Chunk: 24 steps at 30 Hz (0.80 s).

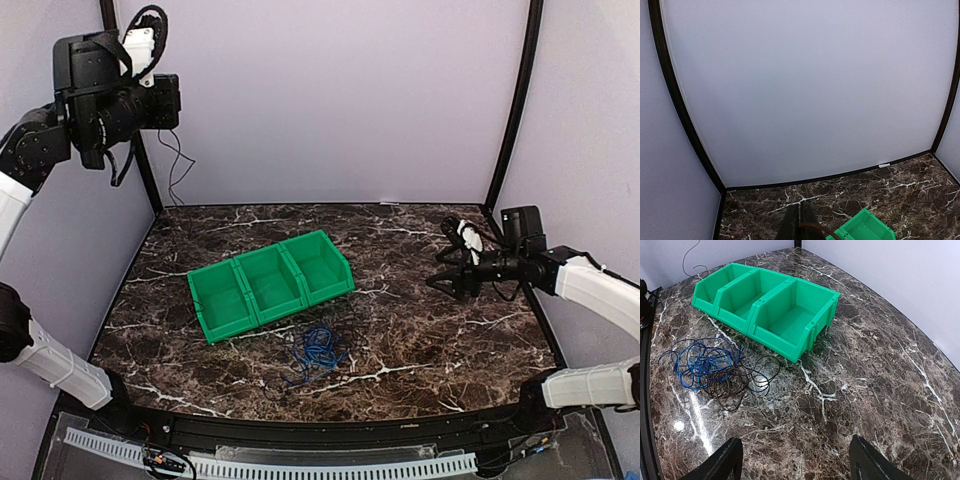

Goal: Untangle the cables

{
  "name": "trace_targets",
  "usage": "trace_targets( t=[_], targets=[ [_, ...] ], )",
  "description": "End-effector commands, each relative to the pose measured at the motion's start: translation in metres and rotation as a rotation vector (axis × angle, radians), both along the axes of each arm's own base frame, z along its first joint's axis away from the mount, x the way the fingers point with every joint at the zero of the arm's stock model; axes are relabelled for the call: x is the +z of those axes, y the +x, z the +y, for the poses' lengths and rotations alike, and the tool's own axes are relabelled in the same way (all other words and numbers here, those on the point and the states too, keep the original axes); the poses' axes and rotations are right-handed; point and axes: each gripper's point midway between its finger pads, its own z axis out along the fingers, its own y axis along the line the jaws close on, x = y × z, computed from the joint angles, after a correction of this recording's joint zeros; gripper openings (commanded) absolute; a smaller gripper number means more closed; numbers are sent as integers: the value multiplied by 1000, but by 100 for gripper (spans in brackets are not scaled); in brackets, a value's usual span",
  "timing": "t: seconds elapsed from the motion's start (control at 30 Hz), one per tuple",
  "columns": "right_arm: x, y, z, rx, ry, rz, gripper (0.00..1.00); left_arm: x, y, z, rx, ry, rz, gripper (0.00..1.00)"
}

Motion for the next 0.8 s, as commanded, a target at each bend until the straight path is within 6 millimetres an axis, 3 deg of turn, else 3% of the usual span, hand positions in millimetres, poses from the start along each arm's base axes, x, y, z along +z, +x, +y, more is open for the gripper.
trace_targets(
  t=[0.0, 0.17, 0.47, 0.77],
  targets=[
    [-4, 3, -1, 4, -11, -7, 75, 28, -2, 17, 61, 5, -84, 0],
    [-8, 3, -1, 9, -20, 7, 74, 37, 3, 18, 76, 21, -119, 0],
    [-10, 2, 0, 16, -22, 12, 75, 3, 27, 17, 93, 77, -34, 0],
    [-12, 2, -1, 18, -26, 19, 74, -1, 34, 29, 111, 73, -35, 0]
  ],
)
